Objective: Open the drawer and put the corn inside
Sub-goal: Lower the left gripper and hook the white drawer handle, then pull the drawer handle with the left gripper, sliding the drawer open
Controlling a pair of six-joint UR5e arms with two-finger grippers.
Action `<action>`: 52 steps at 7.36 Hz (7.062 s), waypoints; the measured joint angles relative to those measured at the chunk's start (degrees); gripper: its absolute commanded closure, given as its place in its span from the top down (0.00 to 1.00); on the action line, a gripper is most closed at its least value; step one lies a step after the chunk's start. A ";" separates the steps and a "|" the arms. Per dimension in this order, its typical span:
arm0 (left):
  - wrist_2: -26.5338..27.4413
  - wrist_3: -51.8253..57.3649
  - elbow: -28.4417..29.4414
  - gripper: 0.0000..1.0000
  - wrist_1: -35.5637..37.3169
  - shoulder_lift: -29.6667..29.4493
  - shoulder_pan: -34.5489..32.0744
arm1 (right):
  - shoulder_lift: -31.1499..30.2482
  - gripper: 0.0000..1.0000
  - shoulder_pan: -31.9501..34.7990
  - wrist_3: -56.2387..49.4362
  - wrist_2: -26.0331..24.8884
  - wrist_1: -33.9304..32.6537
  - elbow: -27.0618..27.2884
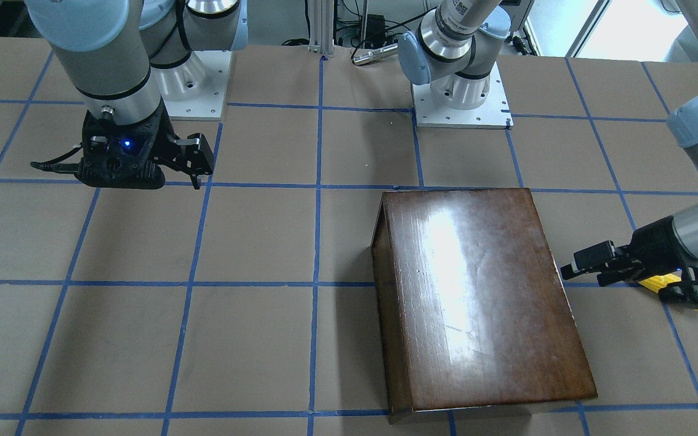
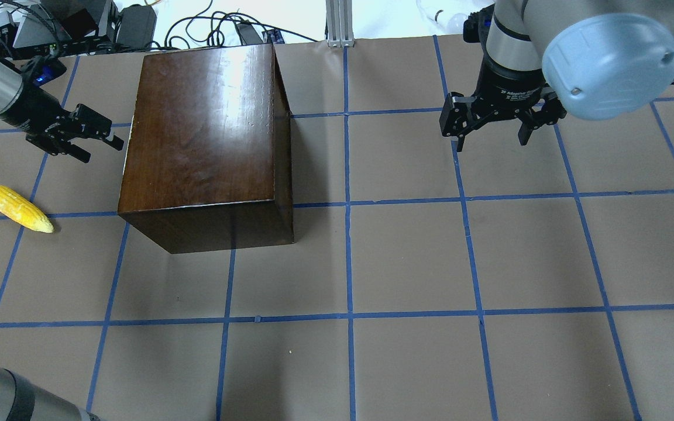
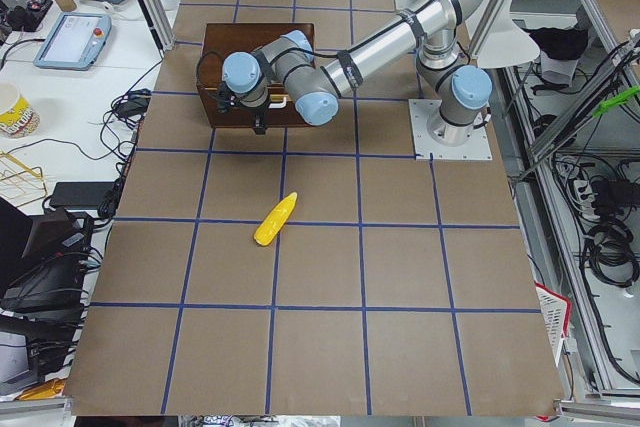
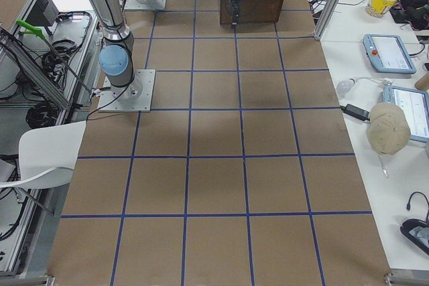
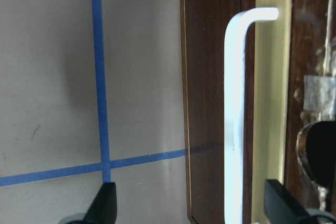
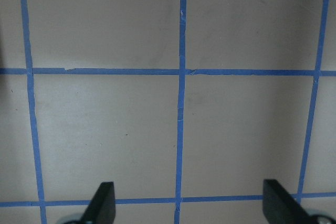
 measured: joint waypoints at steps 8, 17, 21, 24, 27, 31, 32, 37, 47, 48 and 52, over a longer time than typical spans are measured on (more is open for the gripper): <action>-1.56 -0.01 0.00 1.00 2.48 -2.89 -0.64 | -0.02 1.00 0.00 0.00 0.00 -0.01 0.00; -1.14 -0.41 -0.02 1.00 3.28 -4.04 -1.78 | -0.01 1.00 0.00 0.00 0.00 0.03 -0.03; -1.05 -0.16 -0.24 1.00 4.60 -4.20 -1.59 | 0.01 1.00 0.00 0.00 0.00 0.04 0.00; 0.80 -0.09 -0.06 1.00 5.23 -4.37 -1.47 | 0.00 1.00 0.00 0.00 0.00 0.04 0.00; 3.20 -0.07 0.20 1.00 5.28 -4.29 -1.31 | 0.03 1.00 0.00 0.00 0.00 0.04 0.00; 4.09 0.04 0.69 1.00 5.23 -4.28 0.13 | -0.01 1.00 0.00 0.00 0.00 0.01 0.00; 5.32 0.04 0.84 1.00 5.37 -4.30 0.29 | -0.01 1.00 0.00 0.00 0.00 0.03 -0.02; 9.65 0.14 0.92 1.00 7.30 -4.06 1.00 | 0.04 1.00 0.00 0.00 0.00 0.02 0.00; 9.24 0.39 0.95 1.00 7.23 -4.14 4.48 | 0.03 1.00 0.00 0.00 0.00 0.01 -0.01; 9.22 0.39 0.96 1.00 7.27 -4.14 4.66 | 0.06 1.00 0.00 0.00 0.00 0.01 0.00; 9.17 0.39 0.93 1.00 7.30 -4.02 5.22 | 0.01 1.00 0.00 0.00 0.00 0.03 0.00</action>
